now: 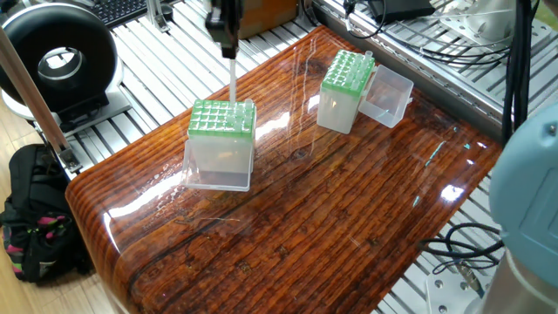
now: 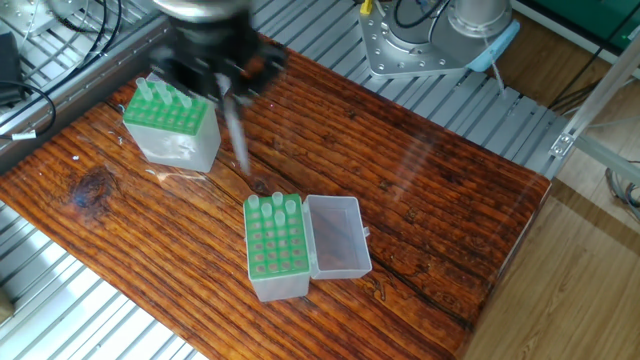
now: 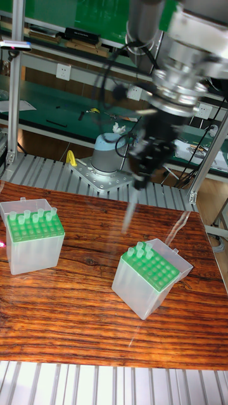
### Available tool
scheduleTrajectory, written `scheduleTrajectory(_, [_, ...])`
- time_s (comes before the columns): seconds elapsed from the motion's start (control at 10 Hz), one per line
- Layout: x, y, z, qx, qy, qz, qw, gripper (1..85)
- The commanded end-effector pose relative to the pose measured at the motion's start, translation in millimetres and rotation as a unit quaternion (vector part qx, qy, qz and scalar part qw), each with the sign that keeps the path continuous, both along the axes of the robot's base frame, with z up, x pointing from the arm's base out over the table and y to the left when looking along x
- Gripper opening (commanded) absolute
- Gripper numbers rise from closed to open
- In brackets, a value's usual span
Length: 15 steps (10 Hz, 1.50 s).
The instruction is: Transfer all large pipette tips from one holder to another
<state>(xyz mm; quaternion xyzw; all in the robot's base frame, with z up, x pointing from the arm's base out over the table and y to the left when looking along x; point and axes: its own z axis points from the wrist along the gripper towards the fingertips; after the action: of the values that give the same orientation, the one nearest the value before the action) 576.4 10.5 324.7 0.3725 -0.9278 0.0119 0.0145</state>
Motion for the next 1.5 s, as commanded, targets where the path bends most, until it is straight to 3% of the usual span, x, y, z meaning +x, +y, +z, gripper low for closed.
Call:
scheduleTrajectory(0.0, [5.6,-66,-1.6,-0.002,0.001,0.049,0.9988,2.0])
scheduleTrajectory(0.2, [1.6,-70,-3.3,0.001,0.003,0.055,0.9985,1.0])
scheduleTrajectory(0.3, [-1.2,-63,-3.3,0.014,0.007,0.039,0.9991,1.3])
scheduleTrajectory(0.5, [2.5,-61,-3.4,0.018,-0.001,-0.003,0.9998,1.0])
scheduleTrajectory(0.6, [-0.5,-51,-3.2,0.036,0.005,-0.041,0.9985,1.0])
scheduleTrajectory(0.7, [-5.5,-36,-1.9,0.062,0.018,-0.099,0.993,1.0])
scheduleTrajectory(0.8, [-10.3,-30,-1.7,0.068,0.027,-0.144,0.9869,1.0])
scheduleTrajectory(0.9, [-16.3,-47,-4.7,0.037,0.025,-0.163,0.9857,1.0])
scheduleTrajectory(1.1, [-17.8,-89,-8.0,-0.006,0.008,-0.141,0.99,1.0])
scheduleTrajectory(1.2, [-22.0,-100,-9.0,-0.005,0.003,-0.134,0.991,1.0])
scheduleTrajectory(1.3, [-22.6,-105,-12.4,0.008,-0.007,-0.13,0.9914,1.3])
scheduleTrajectory(1.4, [-19.9,-119,-15.7,0.002,-0.025,-0.123,0.992,3.0])
